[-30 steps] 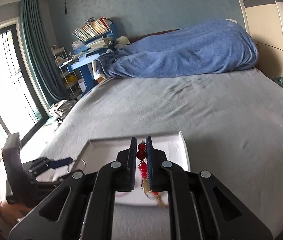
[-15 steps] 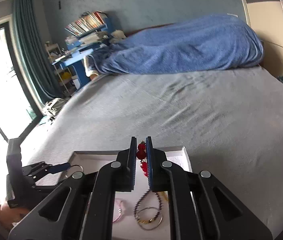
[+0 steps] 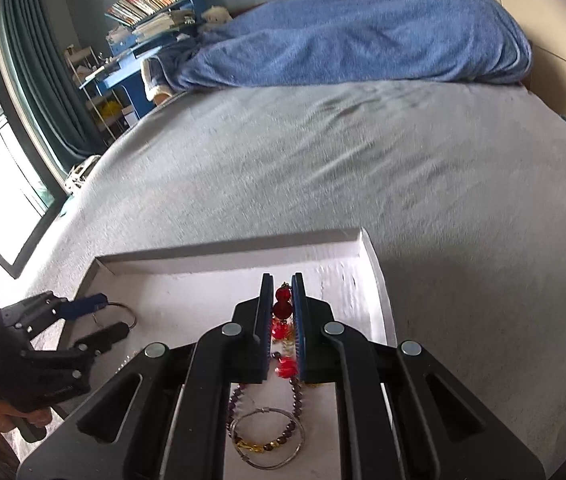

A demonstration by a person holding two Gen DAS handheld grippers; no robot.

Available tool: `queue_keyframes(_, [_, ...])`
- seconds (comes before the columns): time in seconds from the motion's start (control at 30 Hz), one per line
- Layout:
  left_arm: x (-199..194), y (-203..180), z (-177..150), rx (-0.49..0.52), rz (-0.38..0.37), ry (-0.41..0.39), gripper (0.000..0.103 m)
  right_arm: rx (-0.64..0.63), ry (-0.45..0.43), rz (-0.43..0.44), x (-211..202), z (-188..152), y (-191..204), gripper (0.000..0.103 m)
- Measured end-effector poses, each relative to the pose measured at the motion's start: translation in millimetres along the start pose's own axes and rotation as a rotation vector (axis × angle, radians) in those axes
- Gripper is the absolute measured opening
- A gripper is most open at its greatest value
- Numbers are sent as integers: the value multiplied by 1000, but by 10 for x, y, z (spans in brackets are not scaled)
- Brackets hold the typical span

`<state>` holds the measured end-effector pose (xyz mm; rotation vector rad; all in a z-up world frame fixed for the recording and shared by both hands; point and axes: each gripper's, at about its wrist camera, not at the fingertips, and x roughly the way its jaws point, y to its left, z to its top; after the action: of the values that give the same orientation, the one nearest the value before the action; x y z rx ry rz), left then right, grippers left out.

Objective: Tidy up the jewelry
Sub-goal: 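Carry the silver bangle and red-gold piece over the tray with both tools, then open both tools to drop the bangle and red piece into the tray, then move both open tools back to the black bead bracelet and gold ring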

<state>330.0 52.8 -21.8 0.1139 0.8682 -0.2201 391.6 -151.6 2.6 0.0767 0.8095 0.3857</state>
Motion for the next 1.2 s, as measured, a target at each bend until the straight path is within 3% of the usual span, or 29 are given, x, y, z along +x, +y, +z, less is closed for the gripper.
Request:
queue_keyframes(0.17, [-42, -49, -3, 23, 23, -25, 69, -4, 15, -15, 18, -21, -14, 10])
queue_keyframes(0.23, [-80, -49, 4, 18, 23, -38, 70, -9, 7, -17, -18, -23, -12, 12])
queue_keyframes(0.27, [-95, -50, 5, 16, 23, -40, 70, -7, 4, -15, -41, -20, -14, 14])
queue_keyframes(0.33, [-130, -53, -1, 10, 25, -49, 71, -7, -6, -16, -88, -18, -9, 29])
queue_keyframes(0.4, [-187, -71, -10, 10, 34, -65, 79, -9, -15, -14, -144, -30, -5, 32])
queue_keyframes(0.67, [-473, -190, -14, 20, 40, -126, 82, -12, -24, -18, -336, -89, -15, 48])
queue_keyframes(0.83, [-686, -298, -77, 51, 69, -160, 89, -20, -39, -19, -478, -135, 27, 66])
queue_keyframes(1.2, [-1027, -439, -347, 47, 53, -180, 90, -35, -65, -23, -823, -389, 133, 88])
